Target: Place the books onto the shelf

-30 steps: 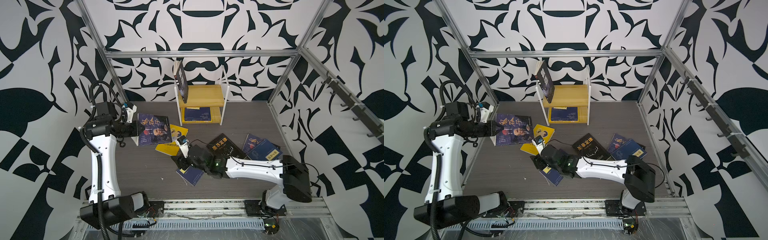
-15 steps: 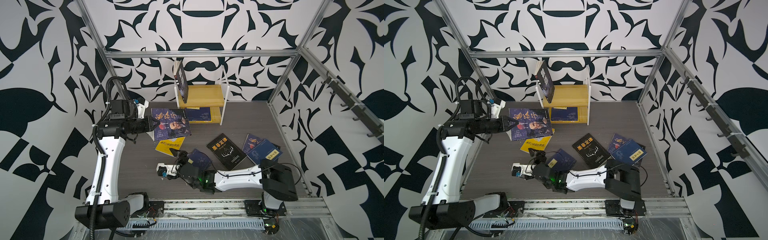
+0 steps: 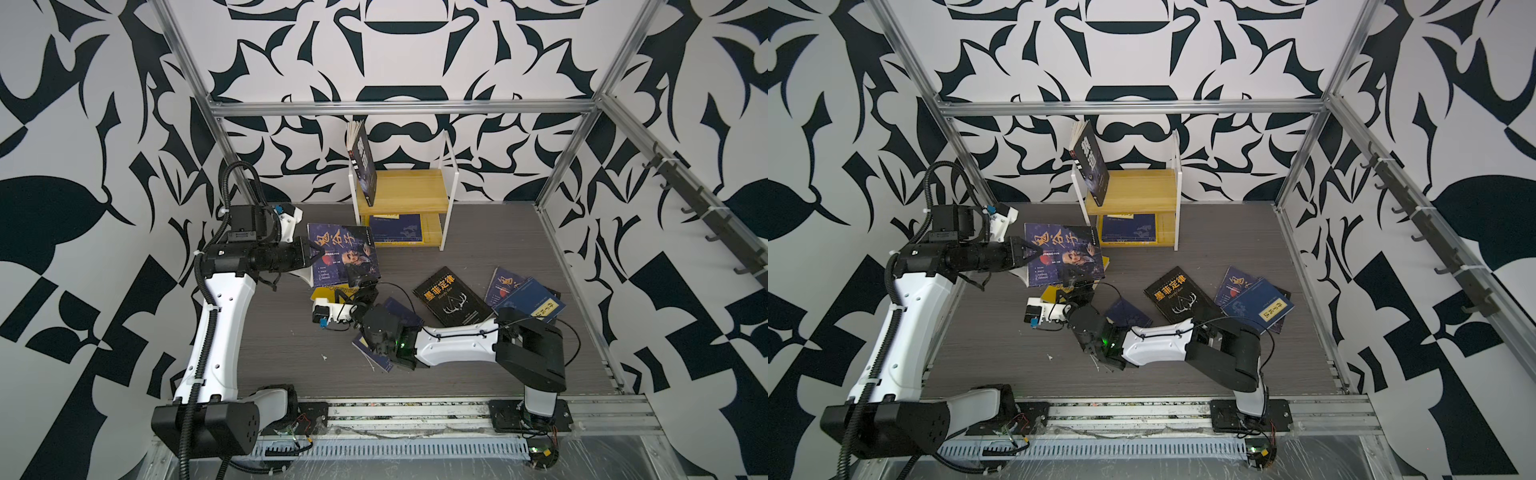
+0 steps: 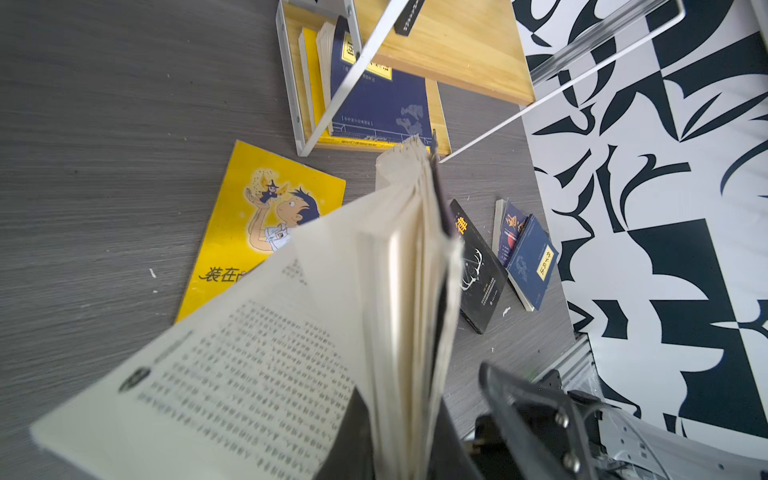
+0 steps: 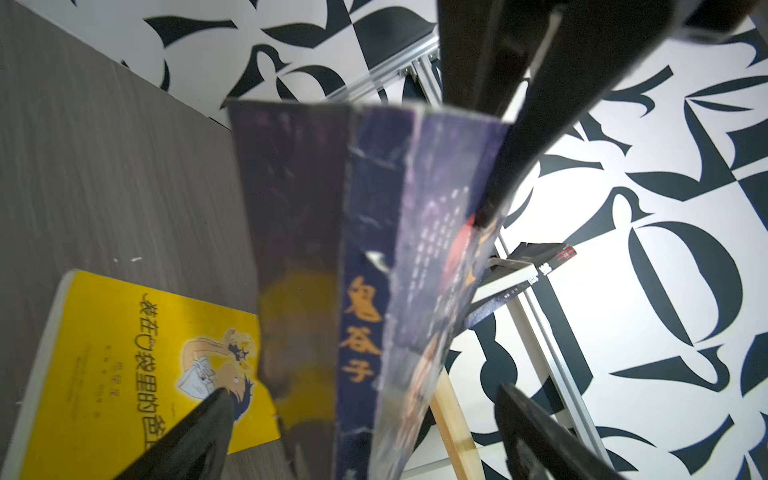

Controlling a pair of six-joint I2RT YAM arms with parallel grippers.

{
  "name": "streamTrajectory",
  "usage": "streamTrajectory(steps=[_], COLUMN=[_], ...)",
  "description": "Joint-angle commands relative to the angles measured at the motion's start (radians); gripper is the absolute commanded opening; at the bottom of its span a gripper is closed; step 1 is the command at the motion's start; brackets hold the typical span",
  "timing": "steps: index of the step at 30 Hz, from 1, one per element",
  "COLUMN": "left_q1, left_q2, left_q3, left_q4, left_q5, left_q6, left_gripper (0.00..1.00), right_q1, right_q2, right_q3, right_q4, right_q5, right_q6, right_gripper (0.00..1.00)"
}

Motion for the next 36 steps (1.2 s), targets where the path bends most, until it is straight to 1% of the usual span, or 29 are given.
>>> streamTrajectory(steps=[1,3,4,5,7,8,10,12,14,17,18,19,22,24,26,29,31,34,36], left_q1=[-0.002,-0.005,-0.005,-0.006,-0.005,-0.005,-0.005,0.014,0.026,0.027,0.027,0.028,0.044,0.045,0.046,0.045,0.045,0.045,0.045], left_q2=[-0.029,-0.036,-0.039,-0.039,-0.041,-0.045,-0.060,-0.072,-0.080,-0.091,-0.095,-0.097,-0.099,-0.110,-0.136,-0.182,-0.192,-0.222,-0.236], left_q3=[-0.008,-0.023,-0.032,-0.035,-0.035,-0.035,-0.035,-0.023,0.007,0.039,0.043,0.048,0.054,0.034,-0.015,-0.095,-0.125,-0.221,-0.282], left_q4=[0.032,0.037,0.041,0.043,0.045,0.047,0.055,0.052,0.030,0.012,0.014,0.015,0.020,0.033,0.079,0.163,0.190,0.263,0.287], left_q5=[0.068,0.068,0.068,0.068,0.056,0.044,-0.025,-0.103,-0.196,-0.315,-0.346,-0.375,-0.398,-0.410,-0.415,-0.423,-0.419,-0.416,-0.406], left_q6=[-0.008,0.002,0.003,0.004,0.005,0.007,0.021,0.051,0.097,0.186,0.207,0.216,0.226,0.237,0.253,0.276,0.281,0.283,0.272], left_gripper=[0.00,0.00,0.00,0.00,0.00,0.10,0.40,0.62,0.74,0.84,0.89,0.91,0.94,0.96,1.00,0.99,1.00,0.99,1.00], right_q1=[-0.029,-0.047,-0.058,-0.065,-0.071,-0.072,-0.071,-0.070,-0.069,-0.067,-0.068,-0.069,-0.065,-0.070,-0.081,-0.095,-0.111,-0.154,-0.183], right_q2=[-0.014,-0.005,-0.001,-0.003,-0.017,-0.026,-0.044,-0.064,-0.098,-0.162,-0.177,-0.190,-0.248,-0.312,-0.369,-0.456,-0.514,-0.582,-0.622], right_q3=[0.050,0.059,0.068,0.075,0.085,0.077,0.041,0.021,-0.011,-0.079,-0.097,-0.107,-0.134,-0.170,-0.191,-0.191,-0.191,-0.183,-0.147], right_q4=[0.045,0.036,0.021,-0.012,-0.094,-0.107,-0.103,-0.134,-0.167,-0.193,-0.196,-0.204,-0.264,-0.292,-0.327,-0.441,-0.505,-0.566,-0.635], right_q5=[-0.006,-0.022,-0.024,-0.026,-0.031,-0.037,-0.048,-0.042,-0.044,-0.081,-0.088,-0.082,-0.068,-0.075,-0.077,-0.070,-0.080,-0.111,-0.114], right_q6=[-0.002,0.015,0.028,0.042,0.075,0.086,0.105,0.130,0.162,0.224,0.242,0.261,0.319,0.395,0.477,0.619,0.697,0.817,0.909], right_gripper=[0.96,0.89,0.80,0.67,0.20,0.00,0.00,0.00,0.00,0.00,0.00,0.00,0.00,0.00,0.00,0.00,0.00,0.00,0.00])
